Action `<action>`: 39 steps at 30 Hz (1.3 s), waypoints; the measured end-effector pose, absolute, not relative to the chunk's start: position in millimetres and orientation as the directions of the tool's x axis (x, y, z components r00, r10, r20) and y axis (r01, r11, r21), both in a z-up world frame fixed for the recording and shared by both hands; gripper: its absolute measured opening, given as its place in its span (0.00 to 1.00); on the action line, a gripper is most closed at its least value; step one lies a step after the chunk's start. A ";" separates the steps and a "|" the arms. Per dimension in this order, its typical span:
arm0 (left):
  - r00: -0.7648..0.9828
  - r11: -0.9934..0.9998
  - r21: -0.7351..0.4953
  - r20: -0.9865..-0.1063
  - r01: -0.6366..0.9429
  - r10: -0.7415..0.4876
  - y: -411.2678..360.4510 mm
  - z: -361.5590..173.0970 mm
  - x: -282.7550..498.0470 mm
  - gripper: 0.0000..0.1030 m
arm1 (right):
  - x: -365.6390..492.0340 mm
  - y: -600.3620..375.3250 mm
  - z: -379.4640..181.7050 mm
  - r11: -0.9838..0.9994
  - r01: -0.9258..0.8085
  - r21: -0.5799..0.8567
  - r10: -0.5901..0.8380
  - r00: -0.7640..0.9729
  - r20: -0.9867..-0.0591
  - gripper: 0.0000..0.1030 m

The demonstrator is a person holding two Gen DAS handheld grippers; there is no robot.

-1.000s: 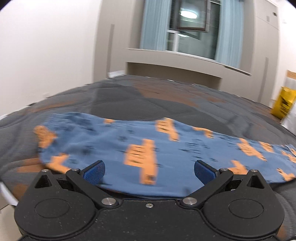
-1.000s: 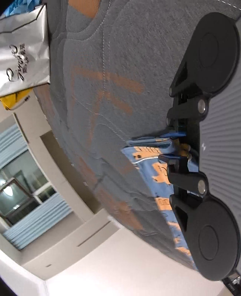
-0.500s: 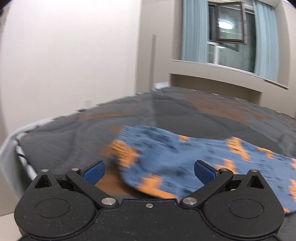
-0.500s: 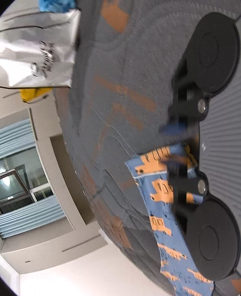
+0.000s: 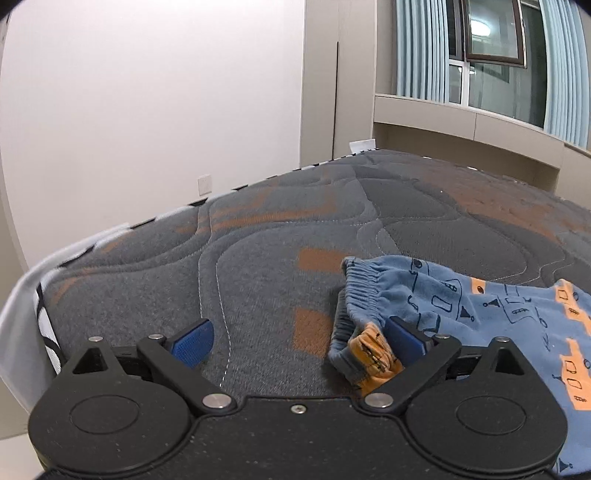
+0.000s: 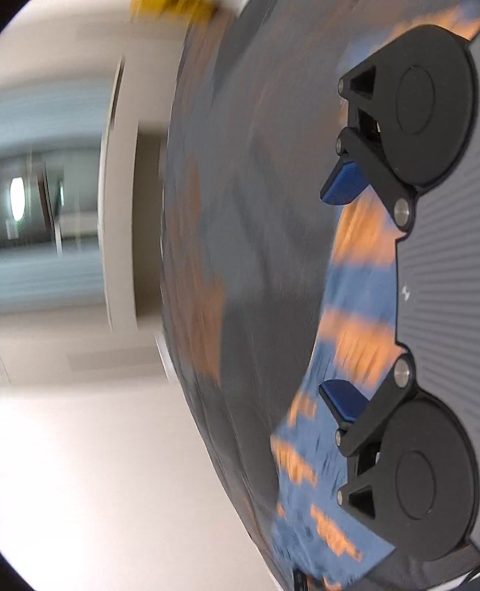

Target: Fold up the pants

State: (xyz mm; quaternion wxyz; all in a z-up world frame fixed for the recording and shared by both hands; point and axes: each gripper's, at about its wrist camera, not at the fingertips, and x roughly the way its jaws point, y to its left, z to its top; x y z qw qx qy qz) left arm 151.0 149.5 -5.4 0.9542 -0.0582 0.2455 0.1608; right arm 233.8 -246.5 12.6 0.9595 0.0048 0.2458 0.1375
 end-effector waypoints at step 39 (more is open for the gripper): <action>0.788 0.892 0.355 -0.448 -0.278 0.424 83.6 -5.5 178.7 0.99 | 162.2 -268.1 -17.9 0.993 -0.066 -0.095 0.008 0.858 -0.513 1.00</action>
